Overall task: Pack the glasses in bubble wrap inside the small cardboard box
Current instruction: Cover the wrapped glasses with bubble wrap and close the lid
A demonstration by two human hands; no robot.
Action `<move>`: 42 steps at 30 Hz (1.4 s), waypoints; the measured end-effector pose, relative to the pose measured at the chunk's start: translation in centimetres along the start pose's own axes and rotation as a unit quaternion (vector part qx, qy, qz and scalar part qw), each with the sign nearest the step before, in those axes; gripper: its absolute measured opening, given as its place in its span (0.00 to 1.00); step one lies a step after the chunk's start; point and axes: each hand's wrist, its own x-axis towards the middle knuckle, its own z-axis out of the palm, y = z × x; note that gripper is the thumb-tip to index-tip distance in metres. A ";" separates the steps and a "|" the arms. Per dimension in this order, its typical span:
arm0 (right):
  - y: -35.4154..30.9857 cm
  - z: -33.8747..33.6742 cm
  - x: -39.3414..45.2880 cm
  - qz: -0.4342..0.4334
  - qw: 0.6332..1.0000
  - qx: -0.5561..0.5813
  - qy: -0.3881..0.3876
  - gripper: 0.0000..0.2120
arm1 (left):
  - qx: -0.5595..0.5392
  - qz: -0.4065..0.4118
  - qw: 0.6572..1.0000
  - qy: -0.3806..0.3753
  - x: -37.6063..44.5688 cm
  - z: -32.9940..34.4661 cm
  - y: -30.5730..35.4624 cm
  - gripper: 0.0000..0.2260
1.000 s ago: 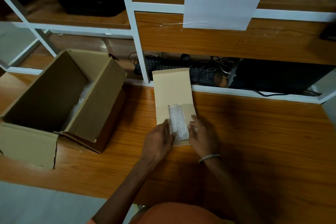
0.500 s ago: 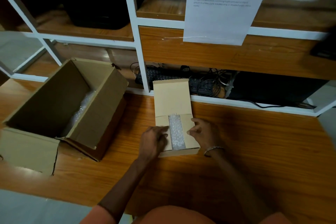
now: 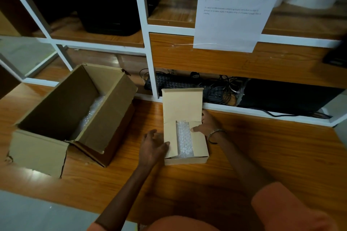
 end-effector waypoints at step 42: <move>3.6 -2.3 -8.8 -0.196 0.947 -0.253 -0.009 0.36 | -0.010 0.179 0.983 0.038 -7.0 -3.1 4.2 0.26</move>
